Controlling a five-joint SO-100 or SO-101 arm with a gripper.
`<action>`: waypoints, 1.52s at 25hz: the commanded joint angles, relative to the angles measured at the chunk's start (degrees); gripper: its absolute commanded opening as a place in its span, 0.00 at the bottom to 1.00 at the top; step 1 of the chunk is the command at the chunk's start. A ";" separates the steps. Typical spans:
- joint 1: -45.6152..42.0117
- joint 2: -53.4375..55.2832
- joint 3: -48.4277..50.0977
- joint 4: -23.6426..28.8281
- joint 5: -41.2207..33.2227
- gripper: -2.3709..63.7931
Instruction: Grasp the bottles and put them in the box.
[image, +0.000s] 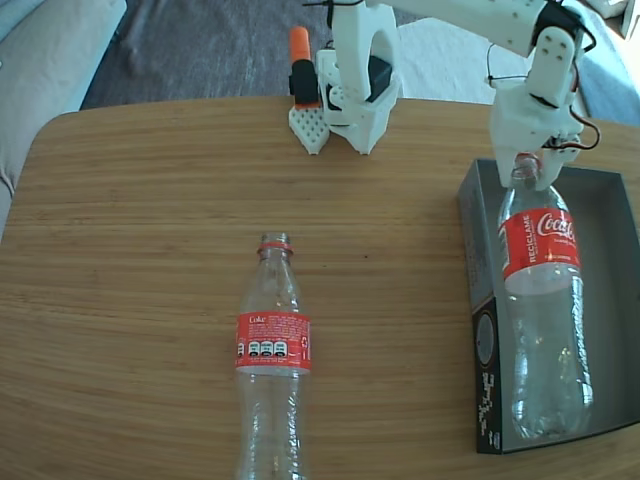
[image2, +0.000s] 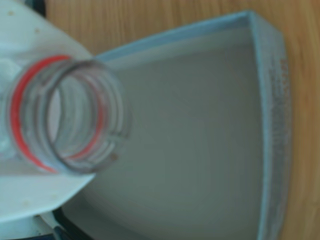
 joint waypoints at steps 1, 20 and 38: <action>-2.29 0.26 -3.08 -0.09 -0.18 0.15; -3.96 -15.12 -13.89 -0.70 0.44 0.15; -2.29 -16.87 -11.16 0.44 0.53 0.16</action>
